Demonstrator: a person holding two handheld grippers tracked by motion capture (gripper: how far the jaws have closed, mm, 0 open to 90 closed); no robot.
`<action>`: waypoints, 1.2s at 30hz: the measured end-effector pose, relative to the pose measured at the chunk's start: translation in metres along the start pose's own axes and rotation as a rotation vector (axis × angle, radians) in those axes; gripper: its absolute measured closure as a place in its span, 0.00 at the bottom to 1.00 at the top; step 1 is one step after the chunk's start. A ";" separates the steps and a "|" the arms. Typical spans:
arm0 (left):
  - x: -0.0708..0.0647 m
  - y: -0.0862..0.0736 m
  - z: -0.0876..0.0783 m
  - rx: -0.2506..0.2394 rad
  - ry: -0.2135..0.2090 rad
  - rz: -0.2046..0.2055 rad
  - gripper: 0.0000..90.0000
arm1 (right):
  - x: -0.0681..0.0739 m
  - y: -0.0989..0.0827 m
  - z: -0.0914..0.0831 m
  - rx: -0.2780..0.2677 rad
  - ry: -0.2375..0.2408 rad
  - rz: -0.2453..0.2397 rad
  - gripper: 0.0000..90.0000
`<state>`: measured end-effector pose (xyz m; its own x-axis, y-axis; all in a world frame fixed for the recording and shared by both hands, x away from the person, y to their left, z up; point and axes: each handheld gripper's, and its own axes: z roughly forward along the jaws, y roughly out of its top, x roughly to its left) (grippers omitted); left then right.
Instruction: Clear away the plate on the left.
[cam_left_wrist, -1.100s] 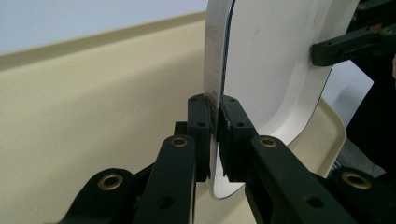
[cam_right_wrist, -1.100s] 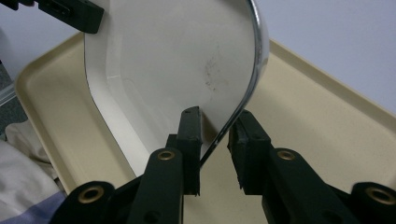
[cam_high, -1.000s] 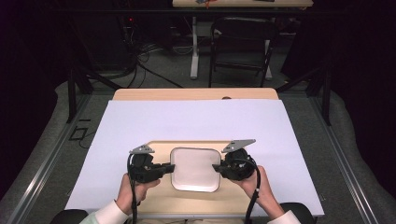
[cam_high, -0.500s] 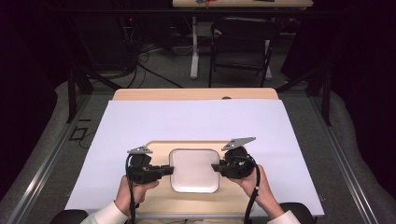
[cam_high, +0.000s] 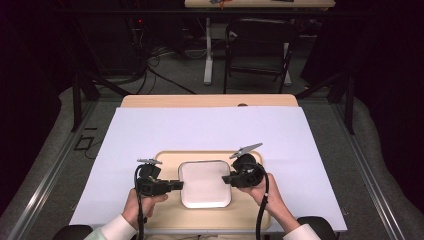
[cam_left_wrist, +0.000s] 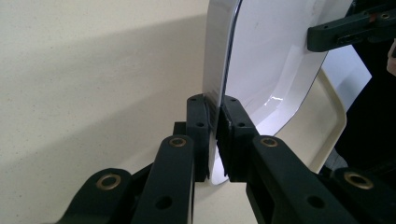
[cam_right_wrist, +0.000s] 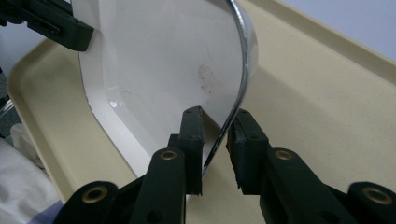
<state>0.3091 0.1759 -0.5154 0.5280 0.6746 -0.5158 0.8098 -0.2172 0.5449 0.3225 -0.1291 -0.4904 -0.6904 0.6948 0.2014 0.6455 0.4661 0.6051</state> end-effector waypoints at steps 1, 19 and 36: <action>0.000 0.000 0.000 -0.002 0.002 0.002 0.92 | -0.001 0.000 0.001 0.000 0.000 0.002 0.84; 0.002 0.005 0.008 -0.001 0.084 0.080 0.89 | -0.003 0.002 0.019 0.057 -0.086 -0.046 0.83; 0.007 0.012 0.022 -0.007 0.146 0.104 0.88 | -0.012 0.000 0.030 0.097 -0.081 -0.008 0.78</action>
<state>0.3278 0.1621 -0.5269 0.5659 0.7441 -0.3551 0.7506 -0.2867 0.5953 0.3409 -0.1210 -0.5161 -0.6695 0.7310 0.1317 0.6714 0.5197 0.5283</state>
